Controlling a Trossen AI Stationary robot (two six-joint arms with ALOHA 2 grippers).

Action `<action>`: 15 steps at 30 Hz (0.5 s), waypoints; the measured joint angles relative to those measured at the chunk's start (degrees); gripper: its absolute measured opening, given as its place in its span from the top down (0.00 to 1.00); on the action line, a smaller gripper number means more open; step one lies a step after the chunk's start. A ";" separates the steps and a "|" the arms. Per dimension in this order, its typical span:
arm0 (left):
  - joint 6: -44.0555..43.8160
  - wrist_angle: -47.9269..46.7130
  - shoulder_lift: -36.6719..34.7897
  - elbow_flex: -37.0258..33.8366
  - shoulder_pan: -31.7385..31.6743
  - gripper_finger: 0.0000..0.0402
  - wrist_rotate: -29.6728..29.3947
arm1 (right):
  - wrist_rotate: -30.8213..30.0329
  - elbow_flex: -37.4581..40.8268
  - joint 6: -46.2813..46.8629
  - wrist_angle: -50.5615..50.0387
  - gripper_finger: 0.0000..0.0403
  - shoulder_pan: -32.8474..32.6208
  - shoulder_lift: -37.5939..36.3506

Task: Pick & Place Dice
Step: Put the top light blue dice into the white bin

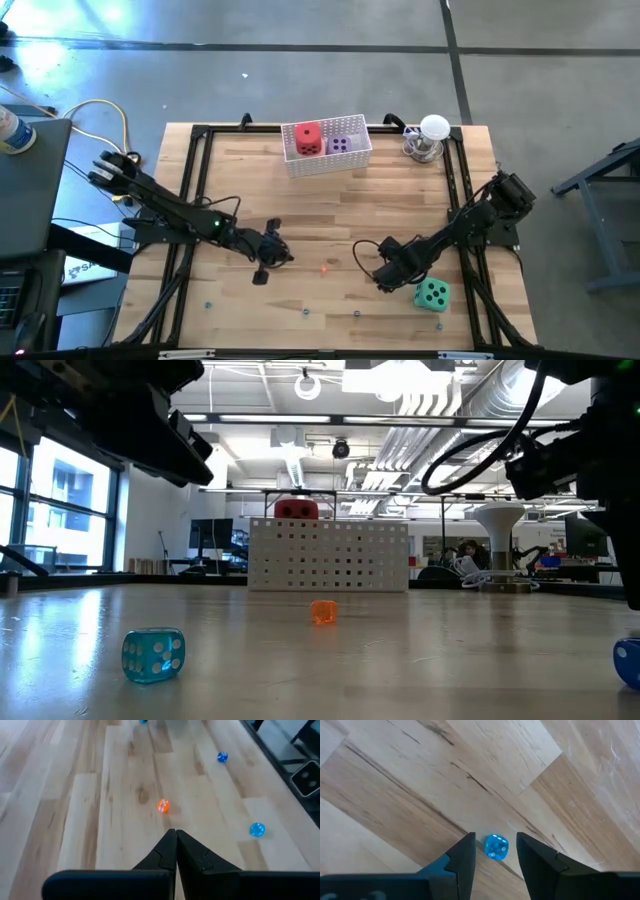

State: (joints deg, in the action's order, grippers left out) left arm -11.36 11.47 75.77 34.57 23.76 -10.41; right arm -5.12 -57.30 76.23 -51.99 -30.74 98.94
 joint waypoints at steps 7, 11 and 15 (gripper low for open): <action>2.49 3.99 2.10 0.00 0.79 0.81 -1.65 | -0.47 0.00 0.07 0.42 0.67 0.00 -0.02; 2.63 4.25 2.10 0.00 0.79 0.68 -1.77 | 1.90 0.00 1.86 -0.03 0.67 0.00 -0.02; 2.09 4.21 2.12 0.00 0.79 0.61 -1.77 | 3.53 0.00 3.17 -0.43 0.67 -0.04 -0.02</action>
State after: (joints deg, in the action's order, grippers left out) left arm -9.28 15.68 77.89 34.57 24.56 -12.19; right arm -1.60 -57.30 79.40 -52.42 -30.78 98.91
